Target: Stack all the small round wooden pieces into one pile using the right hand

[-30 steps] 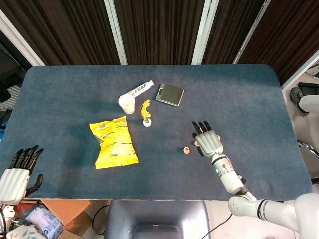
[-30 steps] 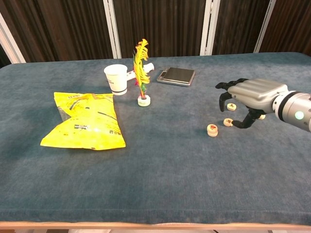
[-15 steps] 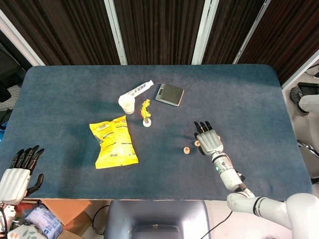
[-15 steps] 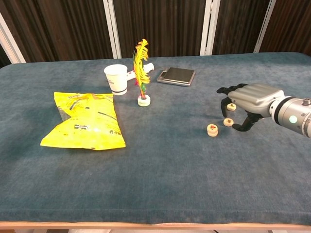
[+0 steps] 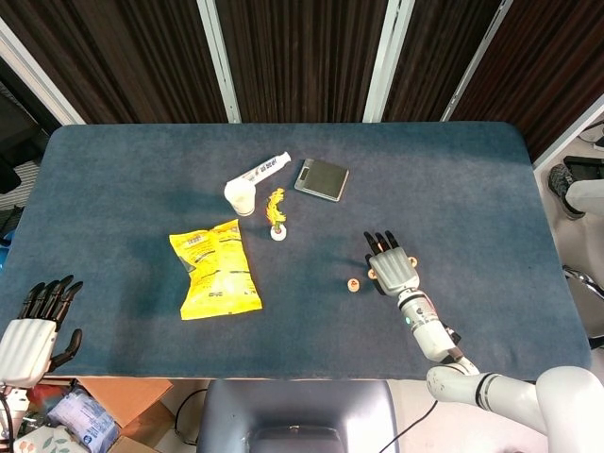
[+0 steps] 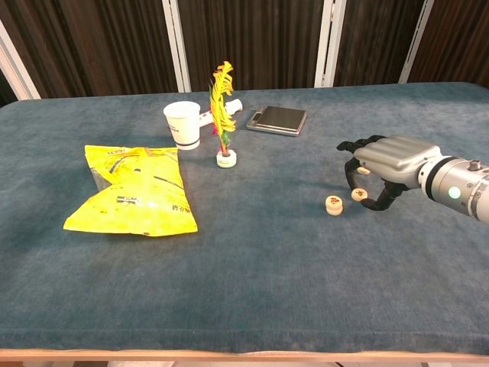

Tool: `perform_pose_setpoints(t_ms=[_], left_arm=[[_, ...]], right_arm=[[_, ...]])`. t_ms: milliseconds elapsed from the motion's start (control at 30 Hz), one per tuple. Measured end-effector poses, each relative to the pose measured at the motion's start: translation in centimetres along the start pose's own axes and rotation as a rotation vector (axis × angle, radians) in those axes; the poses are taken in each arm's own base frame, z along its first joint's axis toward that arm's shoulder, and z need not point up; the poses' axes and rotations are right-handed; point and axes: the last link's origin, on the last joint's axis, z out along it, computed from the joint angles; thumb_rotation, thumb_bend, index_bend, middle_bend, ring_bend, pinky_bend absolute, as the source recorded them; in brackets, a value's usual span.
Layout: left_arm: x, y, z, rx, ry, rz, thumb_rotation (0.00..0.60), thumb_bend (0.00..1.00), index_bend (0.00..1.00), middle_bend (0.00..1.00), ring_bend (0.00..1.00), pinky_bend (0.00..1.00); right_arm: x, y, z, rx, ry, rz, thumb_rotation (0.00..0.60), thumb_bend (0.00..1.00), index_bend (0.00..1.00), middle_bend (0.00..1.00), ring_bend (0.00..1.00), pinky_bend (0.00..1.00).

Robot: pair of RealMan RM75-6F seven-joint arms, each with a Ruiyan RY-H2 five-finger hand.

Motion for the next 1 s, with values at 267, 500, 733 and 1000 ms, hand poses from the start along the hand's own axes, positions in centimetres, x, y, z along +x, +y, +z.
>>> perform_pose_setpoints(t_ms=[267, 500, 733, 1000], left_arm=[[0.0, 0.0, -0.1, -0.003, 0.002, -0.001, 0.6, 0.5, 0.0, 0.01, 0.0, 0.03], [0.1, 0.0, 0.0, -0.002, 0.004, -0.002, 0.6, 0.5, 0.0, 0.01, 0.0, 0.03], [0.1, 0.0, -0.1, -0.004, 0.009, -0.005, 0.6, 0.5, 0.0, 0.01, 0.0, 0.03], [0.3, -0.1, -0.2, 0.001, 0.013, -0.011, 0.6, 0.5, 0.0, 0.02, 0.0, 0.03]], right_arm=[[0.6, 0.1, -0.4, -0.001, 0.037, 0.007, 0.6, 0.49, 0.66, 0.08, 0.0, 0.0], [2.2, -0.5, -1.6, 0.045, 0.096, 0.049, 0.6, 0.49, 0.67, 0.09, 0.0, 0.0], [2.7, -1.8, -2.4, 0.115, 0.067, 0.063, 0.6, 0.49, 0.66, 0.09, 0.0, 0.0], [2.6, -2.9, -2.4, 0.139, 0.041, 0.044, 0.6, 0.49, 0.65, 0.09, 0.0, 0.0]])
